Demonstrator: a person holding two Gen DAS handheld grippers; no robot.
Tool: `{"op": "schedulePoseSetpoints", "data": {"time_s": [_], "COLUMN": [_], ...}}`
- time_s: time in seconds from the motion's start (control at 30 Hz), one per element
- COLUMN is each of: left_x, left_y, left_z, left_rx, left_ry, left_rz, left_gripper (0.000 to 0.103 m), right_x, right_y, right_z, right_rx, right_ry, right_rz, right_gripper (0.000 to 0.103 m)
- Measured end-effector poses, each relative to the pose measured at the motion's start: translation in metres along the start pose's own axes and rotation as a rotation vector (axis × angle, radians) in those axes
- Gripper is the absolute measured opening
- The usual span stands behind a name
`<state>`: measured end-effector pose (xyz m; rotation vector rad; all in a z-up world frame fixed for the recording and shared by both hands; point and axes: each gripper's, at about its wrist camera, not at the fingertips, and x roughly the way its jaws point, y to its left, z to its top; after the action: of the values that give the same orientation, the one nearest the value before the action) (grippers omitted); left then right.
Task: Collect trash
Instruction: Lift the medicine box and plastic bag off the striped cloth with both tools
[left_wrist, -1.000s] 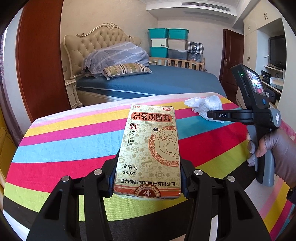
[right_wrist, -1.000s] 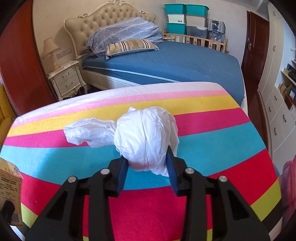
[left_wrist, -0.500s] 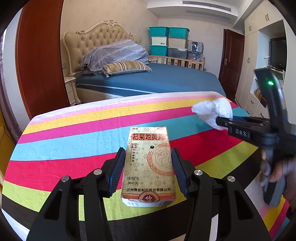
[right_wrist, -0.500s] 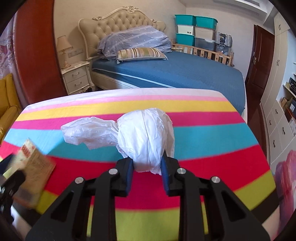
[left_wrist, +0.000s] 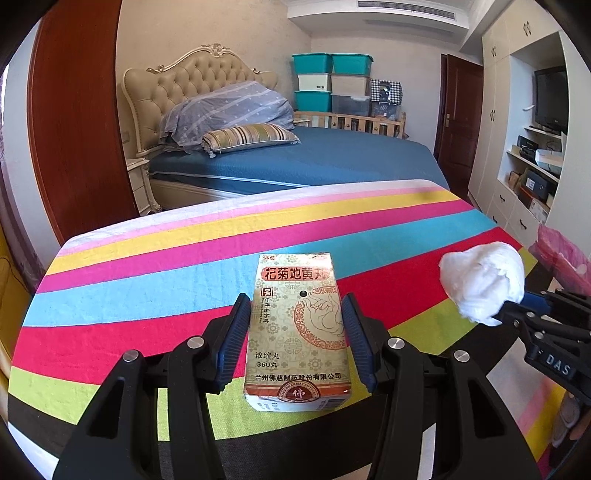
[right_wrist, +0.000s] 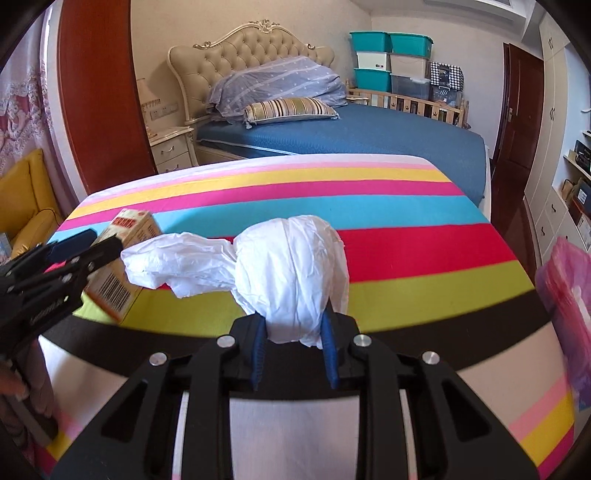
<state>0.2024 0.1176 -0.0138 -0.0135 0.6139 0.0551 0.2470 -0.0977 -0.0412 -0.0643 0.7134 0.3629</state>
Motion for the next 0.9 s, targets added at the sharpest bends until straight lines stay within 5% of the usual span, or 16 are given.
{"op": "schedulePoseSetpoints", "data": {"time_s": [0.2, 0.37, 0.43, 0.5, 0.57, 0.77, 0.9], "left_x": [0.013, 0.019, 0.024, 0.032, 0.038, 0.005, 0.002], "left_y": [0.017, 0.023, 0.024, 0.021, 0.020, 0.009, 0.006], "left_z": [0.000, -0.002, -0.001, -0.003, -0.004, -0.003, -0.008], "left_rx": [-0.045, -0.078, -0.101, -0.099, -0.094, -0.027, -0.025], "left_ry": [0.113, 0.119, 0.126, 0.158, 0.189, 0.041, 0.047], "left_rz": [-0.038, -0.065, -0.100, -0.100, -0.119, 0.010, -0.014], "left_gripper": [0.053, 0.083, 0.084, 0.083, 0.047, 0.047, 0.047], "right_x": [-0.002, -0.002, -0.001, 0.000, 0.000, 0.003, 0.007], "right_y": [0.005, -0.003, -0.006, -0.006, -0.006, -0.008, 0.000], "right_z": [-0.003, -0.002, -0.001, -0.001, -0.001, 0.000, -0.001], "right_rx": [-0.018, 0.015, 0.025, 0.025, 0.026, 0.035, 0.008], "right_ry": [0.009, 0.015, 0.013, 0.017, 0.018, 0.035, 0.057], "right_rz": [-0.016, 0.008, 0.020, 0.029, 0.034, 0.039, 0.023], "right_gripper": [0.026, 0.026, 0.026, 0.026, 0.026, 0.026, 0.026]}}
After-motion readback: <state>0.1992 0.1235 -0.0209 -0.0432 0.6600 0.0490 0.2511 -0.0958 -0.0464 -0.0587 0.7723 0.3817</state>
